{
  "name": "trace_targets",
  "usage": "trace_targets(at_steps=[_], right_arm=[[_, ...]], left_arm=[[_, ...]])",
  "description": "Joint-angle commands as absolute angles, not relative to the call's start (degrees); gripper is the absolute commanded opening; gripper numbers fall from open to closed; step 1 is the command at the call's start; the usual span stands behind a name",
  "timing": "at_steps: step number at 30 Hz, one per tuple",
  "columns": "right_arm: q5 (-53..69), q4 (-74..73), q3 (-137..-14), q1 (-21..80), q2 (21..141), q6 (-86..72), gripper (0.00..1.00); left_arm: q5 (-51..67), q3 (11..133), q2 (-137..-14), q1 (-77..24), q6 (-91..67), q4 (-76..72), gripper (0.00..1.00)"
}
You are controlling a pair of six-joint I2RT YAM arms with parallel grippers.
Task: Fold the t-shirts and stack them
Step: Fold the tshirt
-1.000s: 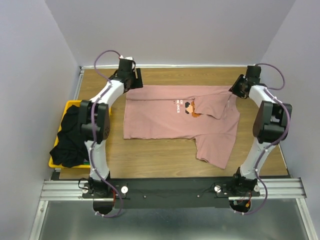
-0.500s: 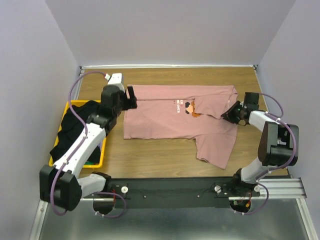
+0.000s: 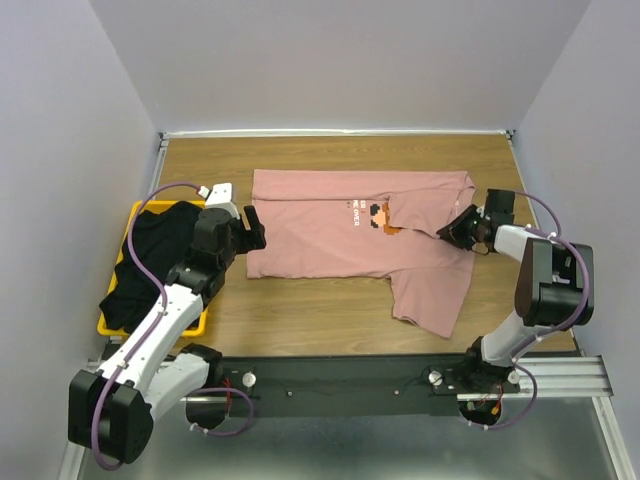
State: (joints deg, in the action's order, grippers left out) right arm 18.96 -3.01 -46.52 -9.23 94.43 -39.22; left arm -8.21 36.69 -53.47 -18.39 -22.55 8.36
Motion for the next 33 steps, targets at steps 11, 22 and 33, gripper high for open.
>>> trace_targets(at_steps=[11,22,33], right_arm=[[18.28,-1.32,-45.26,-9.58,96.16,-39.64,0.09],[15.04,-6.59,-46.05,-9.67,90.97,-36.39,0.02],[10.46,-10.81,-46.67,-9.67,91.41,-31.56,0.18]], left_arm=[[-9.32,36.91,-54.75,-18.37,-22.85,6.15,0.83],[-9.23,36.83,-54.58,-18.37,-23.55,7.03,0.83],[-11.16,39.55,-57.92,-18.37,-28.03,15.63,0.83]])
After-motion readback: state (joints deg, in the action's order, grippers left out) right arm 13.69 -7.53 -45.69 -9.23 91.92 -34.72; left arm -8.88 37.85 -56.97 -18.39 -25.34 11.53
